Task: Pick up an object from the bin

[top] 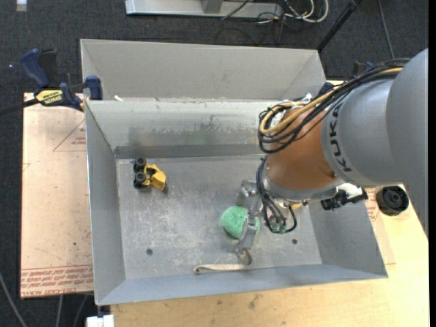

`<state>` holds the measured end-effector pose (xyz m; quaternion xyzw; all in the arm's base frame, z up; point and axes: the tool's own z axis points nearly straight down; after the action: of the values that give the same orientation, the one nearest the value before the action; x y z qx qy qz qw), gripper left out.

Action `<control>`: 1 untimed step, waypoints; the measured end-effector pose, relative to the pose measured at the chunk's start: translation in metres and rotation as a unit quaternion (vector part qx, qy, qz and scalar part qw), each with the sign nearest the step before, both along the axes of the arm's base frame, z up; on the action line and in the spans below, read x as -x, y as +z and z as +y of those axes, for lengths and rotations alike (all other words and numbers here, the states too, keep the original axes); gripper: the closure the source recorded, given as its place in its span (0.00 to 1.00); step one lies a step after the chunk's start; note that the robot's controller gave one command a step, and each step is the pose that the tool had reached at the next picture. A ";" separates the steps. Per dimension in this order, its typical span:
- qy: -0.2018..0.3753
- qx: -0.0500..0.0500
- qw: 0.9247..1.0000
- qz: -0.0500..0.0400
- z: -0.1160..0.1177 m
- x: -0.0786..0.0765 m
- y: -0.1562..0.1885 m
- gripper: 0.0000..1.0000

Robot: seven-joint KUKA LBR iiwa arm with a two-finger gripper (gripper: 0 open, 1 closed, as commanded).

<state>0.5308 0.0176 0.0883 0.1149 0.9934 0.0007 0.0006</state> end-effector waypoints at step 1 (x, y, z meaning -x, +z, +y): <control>0.054 0.000 0.999 0.000 0.006 0.006 -0.018 1.00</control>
Offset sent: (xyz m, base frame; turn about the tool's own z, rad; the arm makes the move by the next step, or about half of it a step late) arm 0.0000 0.0000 0.0000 0.0000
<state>0.5250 0.0238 0.0702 0.0608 0.9981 0.0006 0.0003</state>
